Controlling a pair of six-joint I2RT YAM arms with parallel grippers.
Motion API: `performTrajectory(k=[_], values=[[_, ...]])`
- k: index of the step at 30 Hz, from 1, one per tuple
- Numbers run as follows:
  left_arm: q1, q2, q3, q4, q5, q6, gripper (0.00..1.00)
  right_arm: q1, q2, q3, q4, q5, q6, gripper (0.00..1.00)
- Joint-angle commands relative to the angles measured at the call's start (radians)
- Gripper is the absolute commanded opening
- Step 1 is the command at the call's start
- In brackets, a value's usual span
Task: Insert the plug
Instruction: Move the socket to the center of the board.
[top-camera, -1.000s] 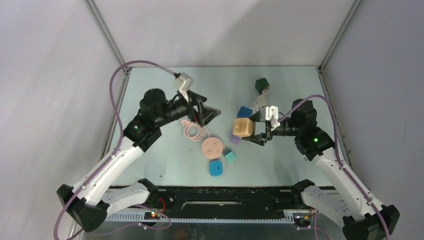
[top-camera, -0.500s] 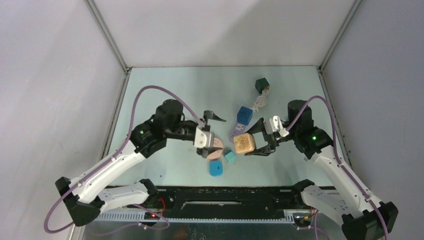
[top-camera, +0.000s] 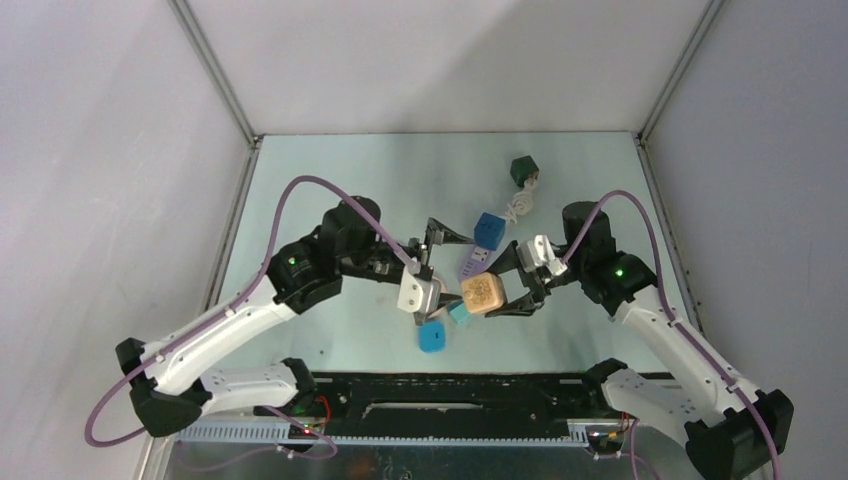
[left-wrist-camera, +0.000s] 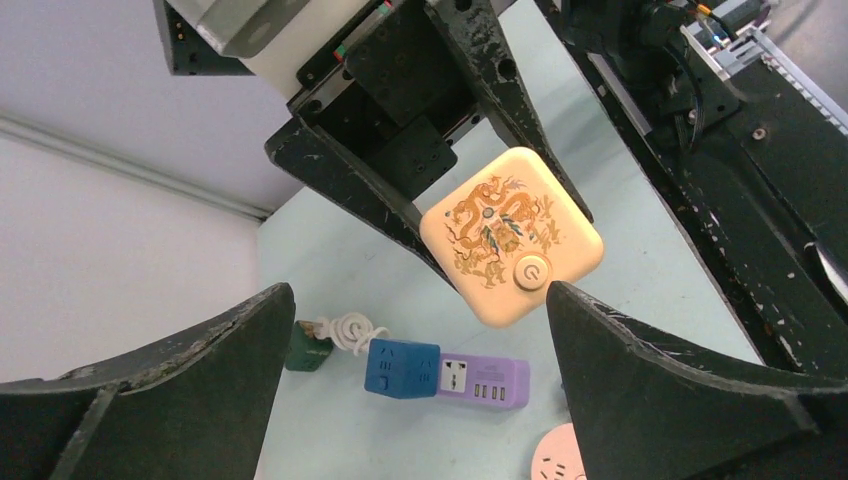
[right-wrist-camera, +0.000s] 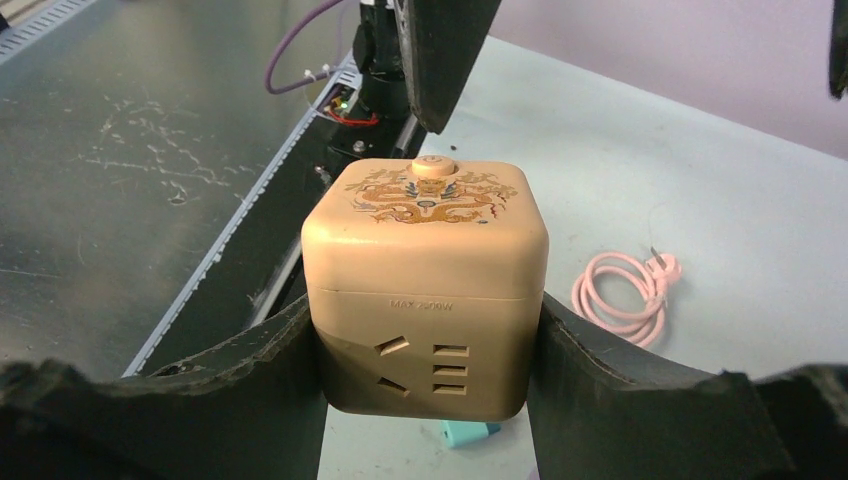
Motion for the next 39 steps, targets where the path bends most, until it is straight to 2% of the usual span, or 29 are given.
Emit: performTrajectory(k=[1, 5, 22, 39], values=[[-0.005, -0.052, -0.054, 0.115, -0.044, -0.123, 1.0, -0.001, -0.02, 0.019, 0.002, 0.043, -0.007, 0.0], [-0.005, -0.08, -0.099, 0.165, -0.056, -0.198, 1.0, -0.005, -0.02, 0.019, -0.007, 0.064, -0.005, 0.0], [-0.002, -0.062, -0.107, 0.193, -0.124, -0.306, 1.0, -0.047, -0.023, 0.018, -0.009, 0.097, -0.002, 0.0], [0.066, 0.006, -0.155, 0.44, 0.071, -0.593, 1.0, -0.072, -0.026, 0.019, 0.015, 0.18, 0.021, 0.0]])
